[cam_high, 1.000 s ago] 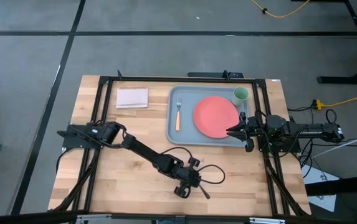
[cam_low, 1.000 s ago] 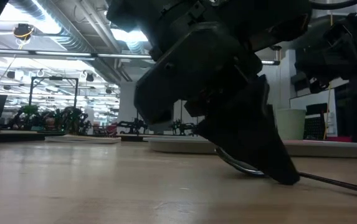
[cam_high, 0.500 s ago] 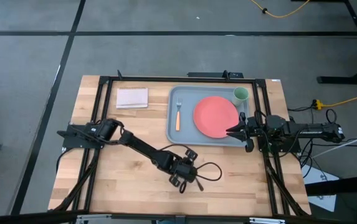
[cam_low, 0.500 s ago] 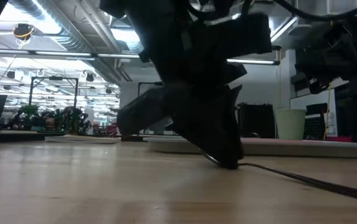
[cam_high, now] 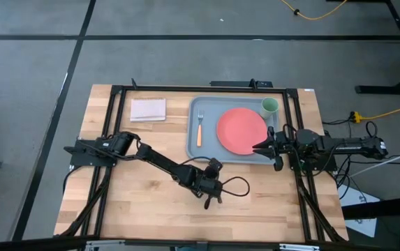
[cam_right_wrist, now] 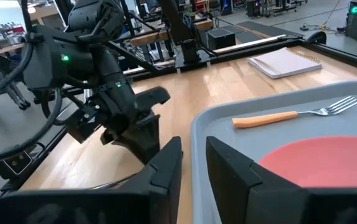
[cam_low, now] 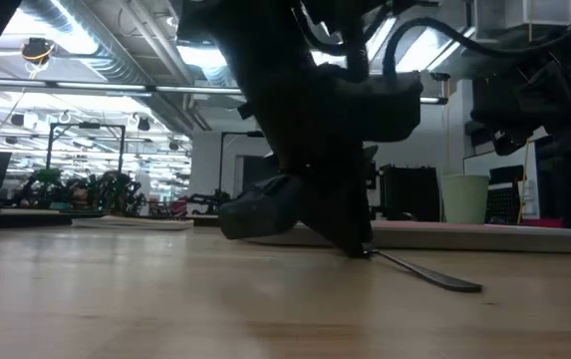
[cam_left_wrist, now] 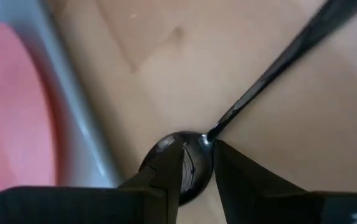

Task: Pick and place plate/cup/fork/spoon on tray
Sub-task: Put the black spoon beside the yellow fork on the gray serving tray, then return to Home Position

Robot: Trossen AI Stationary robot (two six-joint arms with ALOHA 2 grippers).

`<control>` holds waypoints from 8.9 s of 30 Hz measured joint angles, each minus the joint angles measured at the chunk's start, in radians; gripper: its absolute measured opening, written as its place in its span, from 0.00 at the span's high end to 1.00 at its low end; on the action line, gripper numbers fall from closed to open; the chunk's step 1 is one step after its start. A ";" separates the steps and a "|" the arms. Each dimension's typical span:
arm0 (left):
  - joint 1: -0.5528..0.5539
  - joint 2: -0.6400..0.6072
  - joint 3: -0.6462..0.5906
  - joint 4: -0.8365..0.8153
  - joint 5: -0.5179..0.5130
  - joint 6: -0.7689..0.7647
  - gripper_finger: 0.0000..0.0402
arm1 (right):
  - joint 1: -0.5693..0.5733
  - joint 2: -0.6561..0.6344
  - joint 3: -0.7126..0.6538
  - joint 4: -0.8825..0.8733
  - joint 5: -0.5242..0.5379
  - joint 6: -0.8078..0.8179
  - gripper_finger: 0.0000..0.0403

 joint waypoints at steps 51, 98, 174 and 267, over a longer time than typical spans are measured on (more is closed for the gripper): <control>0.014 0.132 0.347 -0.363 0.276 -1.526 0.79 | 0.000 0.020 0.000 0.003 -0.017 0.026 0.80; 0.021 0.110 0.330 -0.544 0.238 -1.603 0.79 | 0.000 0.021 0.000 0.003 -0.018 0.022 0.80; 0.503 0.103 0.417 -0.477 0.221 -1.679 1.00 | 0.000 0.033 0.000 0.003 -0.018 0.026 0.80; 0.227 -1.269 -1.098 0.491 0.156 -0.820 0.88 | 0.002 -0.156 0.153 -0.374 0.058 0.128 0.80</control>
